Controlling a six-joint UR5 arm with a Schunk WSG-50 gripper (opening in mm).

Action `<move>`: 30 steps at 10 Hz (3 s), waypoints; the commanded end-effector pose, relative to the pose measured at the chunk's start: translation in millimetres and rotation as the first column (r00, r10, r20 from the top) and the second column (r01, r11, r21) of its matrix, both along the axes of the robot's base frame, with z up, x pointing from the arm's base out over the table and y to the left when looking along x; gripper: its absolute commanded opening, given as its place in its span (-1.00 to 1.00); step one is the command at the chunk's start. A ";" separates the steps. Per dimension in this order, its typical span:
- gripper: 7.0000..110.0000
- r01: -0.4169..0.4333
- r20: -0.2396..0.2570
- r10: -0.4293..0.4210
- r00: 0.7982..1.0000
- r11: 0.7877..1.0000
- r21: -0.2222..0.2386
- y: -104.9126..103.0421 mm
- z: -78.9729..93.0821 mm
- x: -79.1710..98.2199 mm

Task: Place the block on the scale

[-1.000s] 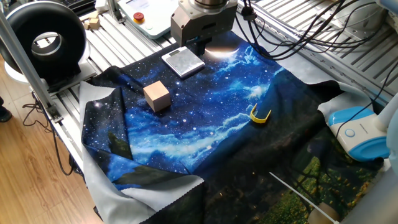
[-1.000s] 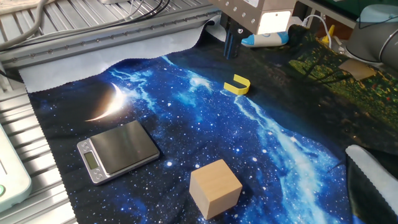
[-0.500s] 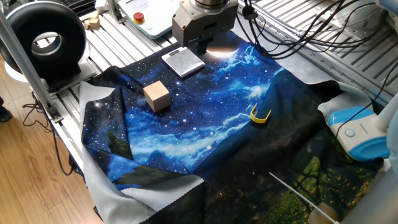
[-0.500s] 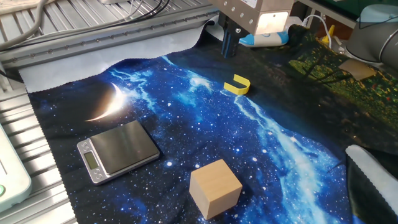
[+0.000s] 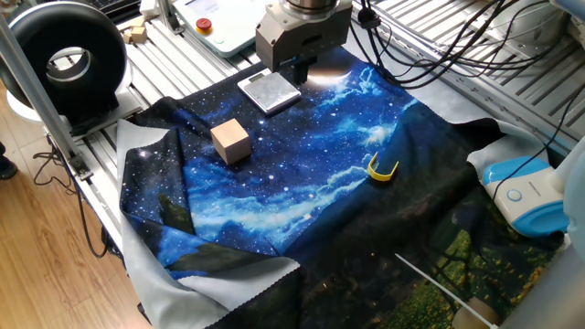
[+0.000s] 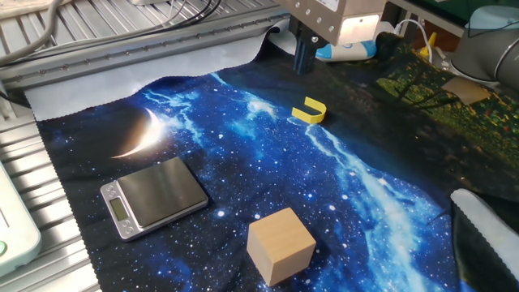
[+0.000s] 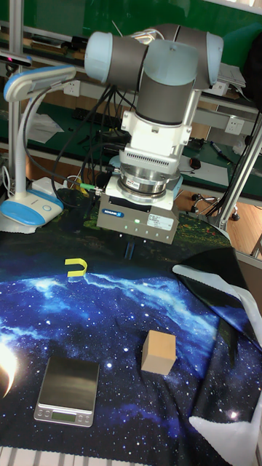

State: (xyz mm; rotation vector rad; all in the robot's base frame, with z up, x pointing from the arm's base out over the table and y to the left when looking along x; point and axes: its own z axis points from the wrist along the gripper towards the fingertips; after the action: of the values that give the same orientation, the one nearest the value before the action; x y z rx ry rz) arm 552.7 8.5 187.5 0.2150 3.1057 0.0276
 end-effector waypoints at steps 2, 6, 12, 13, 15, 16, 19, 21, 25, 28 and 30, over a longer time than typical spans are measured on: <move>-1.00 -0.001 0.014 0.000 1.000 0.997 0.071 17.1 2.2 3.6; -1.00 -0.013 0.027 0.010 1.000 0.991 0.134 33.1 4.3 6.2; -1.00 0.013 0.014 -0.016 1.000 0.979 0.202 49.6 7.3 4.3; -1.00 0.011 0.018 -0.015 1.000 0.983 0.184 45.1 6.4 5.1; -1.00 -0.015 0.030 0.011 0.999 0.993 0.121 29.6 3.8 7.0; -1.00 -0.022 0.035 0.019 0.999 0.995 0.099 24.3 3.2 8.1; -1.00 -0.021 0.010 0.020 1.000 0.998 0.061 14.8 2.0 2.0; -1.00 -0.026 -0.001 0.026 1.000 0.999 0.047 11.4 1.7 -0.7; -1.00 -0.038 -0.036 0.038 0.999 0.999 0.009 9.8 -1.6 9.8; -1.00 -0.032 -0.054 0.032 0.998 0.999 0.008 28.7 -0.7 49.2; -1.00 -0.026 -0.054 0.027 0.998 1.000 0.013 44.9 -9.3 80.8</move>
State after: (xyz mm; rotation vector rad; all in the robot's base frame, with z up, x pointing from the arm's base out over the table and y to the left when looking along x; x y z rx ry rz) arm 600.2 34.4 184.3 0.1674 3.1587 0.0281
